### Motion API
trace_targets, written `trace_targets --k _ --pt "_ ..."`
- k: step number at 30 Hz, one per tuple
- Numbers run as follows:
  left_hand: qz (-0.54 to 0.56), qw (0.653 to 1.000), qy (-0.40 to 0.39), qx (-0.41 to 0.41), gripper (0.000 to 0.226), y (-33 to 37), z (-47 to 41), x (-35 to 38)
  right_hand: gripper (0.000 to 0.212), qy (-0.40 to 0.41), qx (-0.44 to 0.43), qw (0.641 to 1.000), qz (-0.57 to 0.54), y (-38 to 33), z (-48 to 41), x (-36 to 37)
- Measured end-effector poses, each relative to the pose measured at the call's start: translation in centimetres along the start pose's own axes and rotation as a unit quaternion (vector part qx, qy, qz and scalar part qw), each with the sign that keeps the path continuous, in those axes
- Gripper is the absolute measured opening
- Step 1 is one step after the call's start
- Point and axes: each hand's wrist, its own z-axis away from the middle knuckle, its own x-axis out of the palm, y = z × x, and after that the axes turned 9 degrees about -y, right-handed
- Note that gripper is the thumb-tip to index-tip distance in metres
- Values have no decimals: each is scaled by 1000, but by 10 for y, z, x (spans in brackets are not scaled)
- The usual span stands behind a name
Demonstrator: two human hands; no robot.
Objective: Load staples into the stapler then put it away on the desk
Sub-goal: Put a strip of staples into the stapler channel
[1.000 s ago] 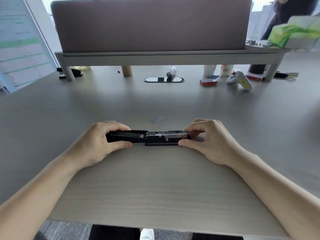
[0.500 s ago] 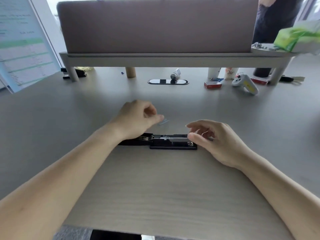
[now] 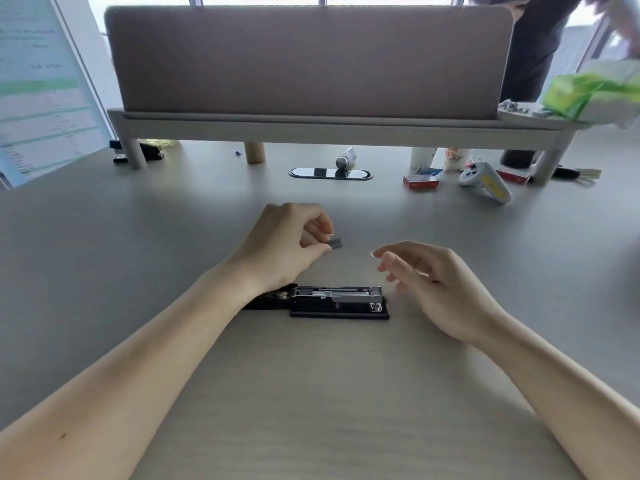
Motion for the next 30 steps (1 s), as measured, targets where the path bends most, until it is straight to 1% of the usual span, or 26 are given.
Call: trace_targets --k 2,4,5,7,10,13,16,21,23,25,27,28,29,30 --pt "30 998 18 53 18 5 10 -1 29 24 15 997 -69 -9 -13 -4" --pt "34 993 40 105 19 8 19 1 33 -3 52 985 -164 -22 -24 -7" --pt "24 990 47 130 19 10 21 2 36 -23 67 979 -189 -27 -28 -7" --pt "-13 982 57 181 20 11 25 3 37 -48 76 977 -195 -27 -32 -2" --pt "-63 966 88 234 16 12 27 3 33 -42 60 973 -217 -24 -33 0" --pt "-91 955 109 261 12 11 28 3 29 -39 43 967 -247 -21 -33 -2" --pt "-97 954 99 264 13 10 29 5 25 -58 51 963 -259 -21 -30 0" --pt "-94 953 87 273 13 9 28 9 21 -66 55 961 -264 -19 -29 2" --pt "-97 956 91 263 15 11 28 9 18 -66 49 961 -263 -19 -29 3" --pt "-45 970 100 217 22 12 29 10 12 -49 29 965 -254 -20 -28 2" --pt "86 985 82 121 22 12 27 8 10 -17 -14 977 -213 -20 -27 2" --pt "160 983 56 74 17 11 25 6 8 -1 -40 982 -183 -19 -27 2" --pt "219 975 26 43 13 10 23 4 6 13 -63 986 -155 -18 -26 3" --pt "249 968 6 33 10 9 23 3 3 22 -80 988 -133 -17 -25 3"
